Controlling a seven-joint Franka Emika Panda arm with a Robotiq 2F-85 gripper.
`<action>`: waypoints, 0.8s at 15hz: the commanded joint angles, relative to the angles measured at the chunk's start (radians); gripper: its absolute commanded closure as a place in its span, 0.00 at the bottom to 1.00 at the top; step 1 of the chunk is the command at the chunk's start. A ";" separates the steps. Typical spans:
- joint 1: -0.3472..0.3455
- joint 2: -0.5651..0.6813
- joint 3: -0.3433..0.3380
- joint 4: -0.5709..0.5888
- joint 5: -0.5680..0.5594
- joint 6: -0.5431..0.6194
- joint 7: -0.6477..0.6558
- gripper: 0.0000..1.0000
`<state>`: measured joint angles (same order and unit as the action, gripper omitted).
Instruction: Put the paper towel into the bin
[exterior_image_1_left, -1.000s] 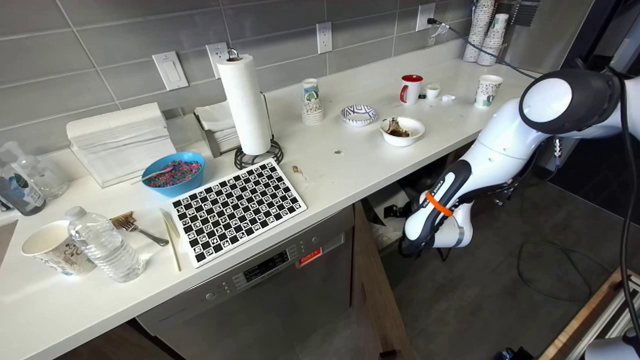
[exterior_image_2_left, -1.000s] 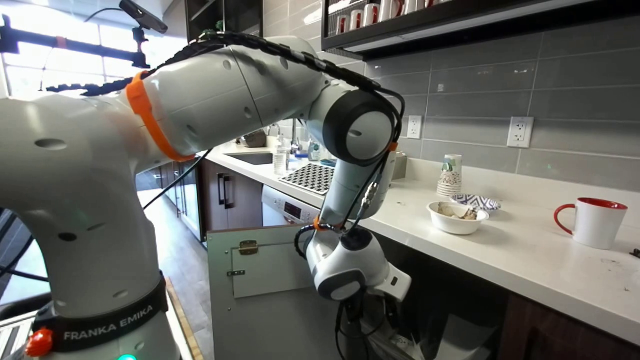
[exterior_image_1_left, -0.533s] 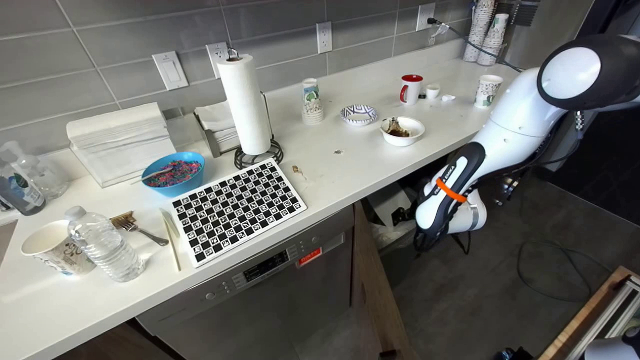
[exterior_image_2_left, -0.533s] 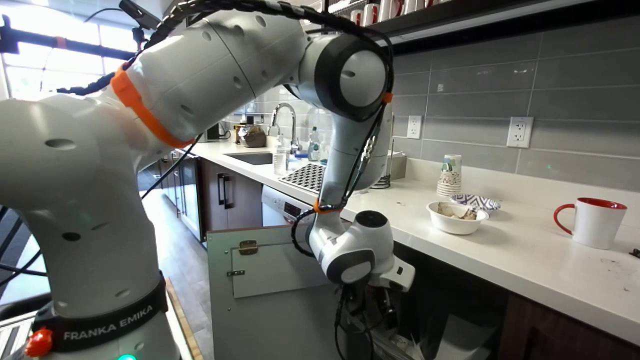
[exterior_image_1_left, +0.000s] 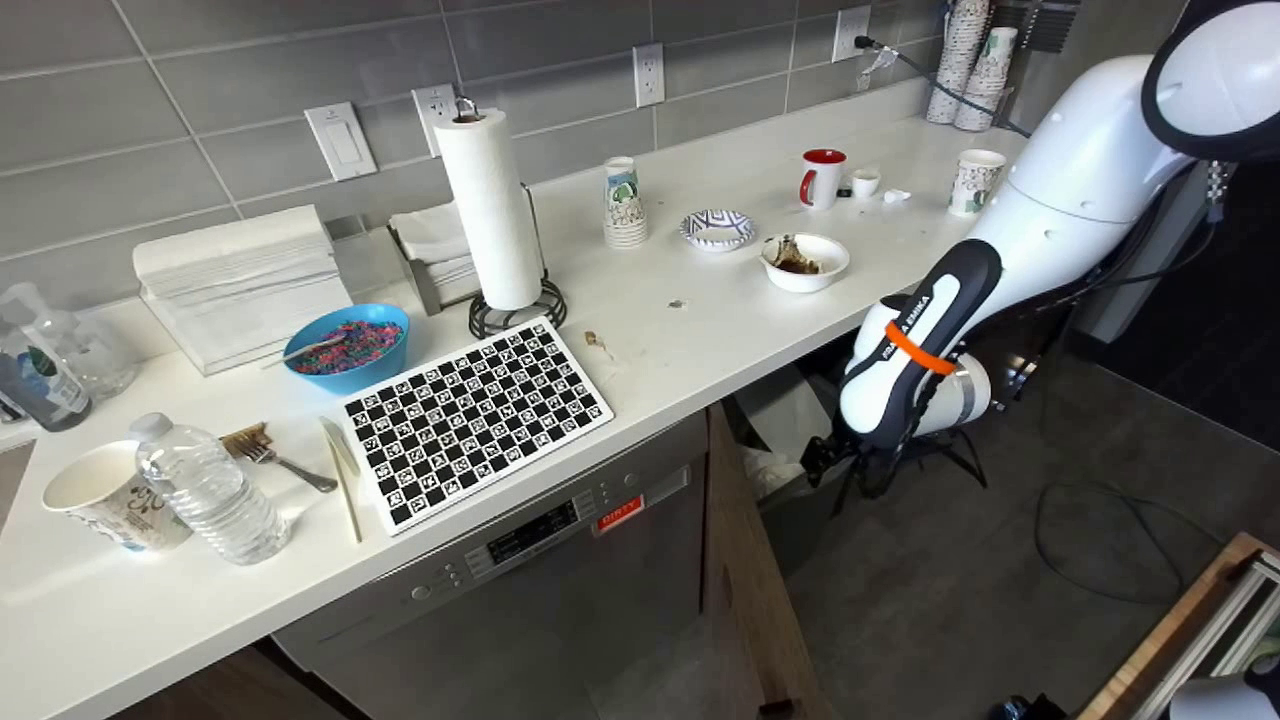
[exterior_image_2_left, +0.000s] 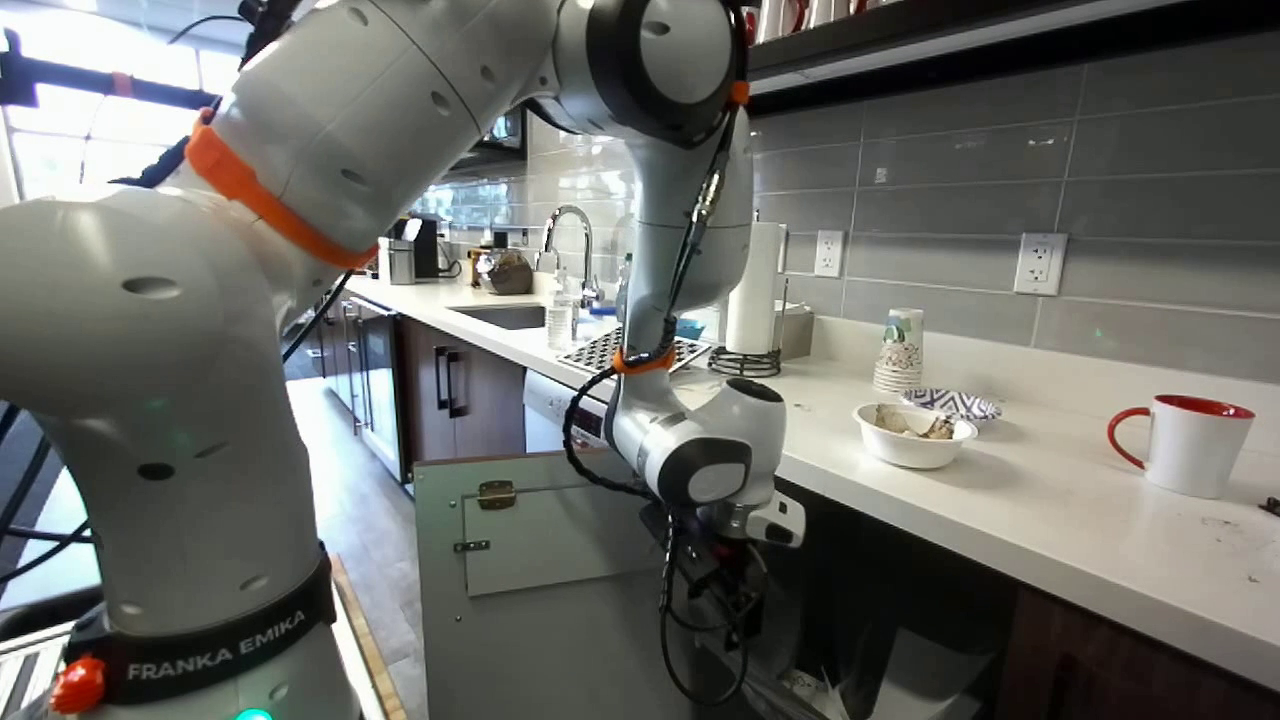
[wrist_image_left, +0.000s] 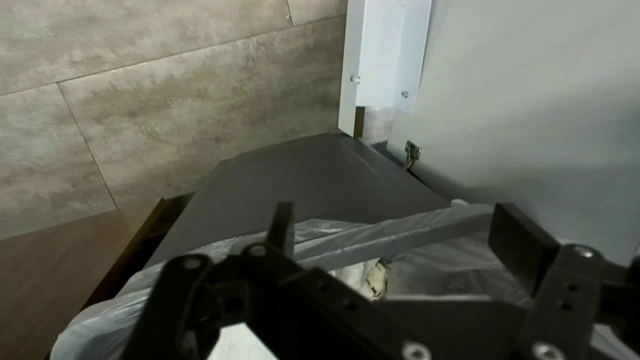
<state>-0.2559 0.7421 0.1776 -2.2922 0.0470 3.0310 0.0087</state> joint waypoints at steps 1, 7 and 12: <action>0.143 -0.144 -0.123 -0.077 -0.044 -0.149 -0.027 0.00; 0.329 -0.285 -0.301 -0.136 -0.221 -0.252 -0.025 0.00; 0.278 -0.375 -0.237 -0.175 -0.171 -0.214 -0.052 0.00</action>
<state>0.0686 0.4426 -0.1135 -2.4189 -0.1677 2.8104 -0.0215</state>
